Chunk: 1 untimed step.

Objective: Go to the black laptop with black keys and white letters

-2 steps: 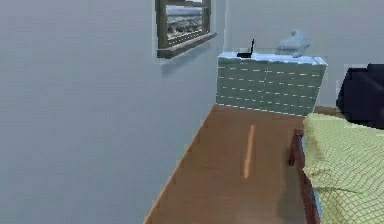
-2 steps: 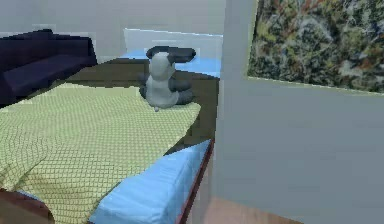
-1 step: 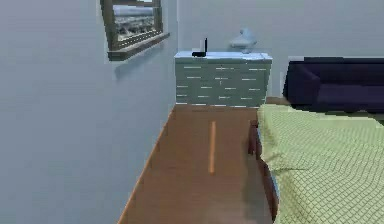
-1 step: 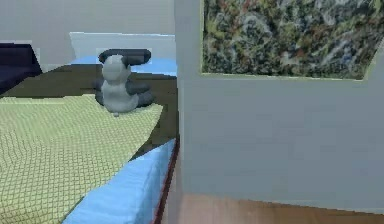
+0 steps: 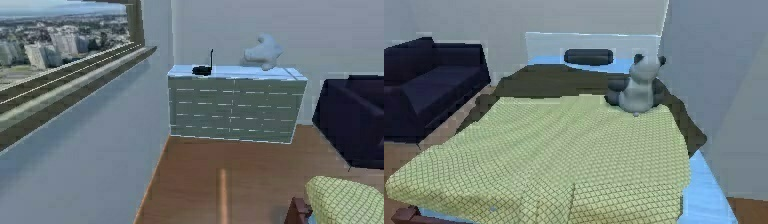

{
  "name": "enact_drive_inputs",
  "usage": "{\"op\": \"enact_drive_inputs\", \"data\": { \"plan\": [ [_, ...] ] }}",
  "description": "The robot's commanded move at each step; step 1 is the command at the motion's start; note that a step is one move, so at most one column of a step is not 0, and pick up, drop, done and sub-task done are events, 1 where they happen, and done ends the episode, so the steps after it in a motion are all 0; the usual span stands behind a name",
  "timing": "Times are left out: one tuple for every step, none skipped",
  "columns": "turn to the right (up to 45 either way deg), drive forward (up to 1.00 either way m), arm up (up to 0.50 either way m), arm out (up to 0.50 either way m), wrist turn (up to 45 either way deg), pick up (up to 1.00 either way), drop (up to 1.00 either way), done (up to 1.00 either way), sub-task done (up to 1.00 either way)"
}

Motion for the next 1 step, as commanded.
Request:
{"op": "enact_drive_inputs", "data": {
  "plan": [
    [3.0,0.00,0.00,0.00,0.0,0.00,0.00,0.00,0.00]
  ]
}}
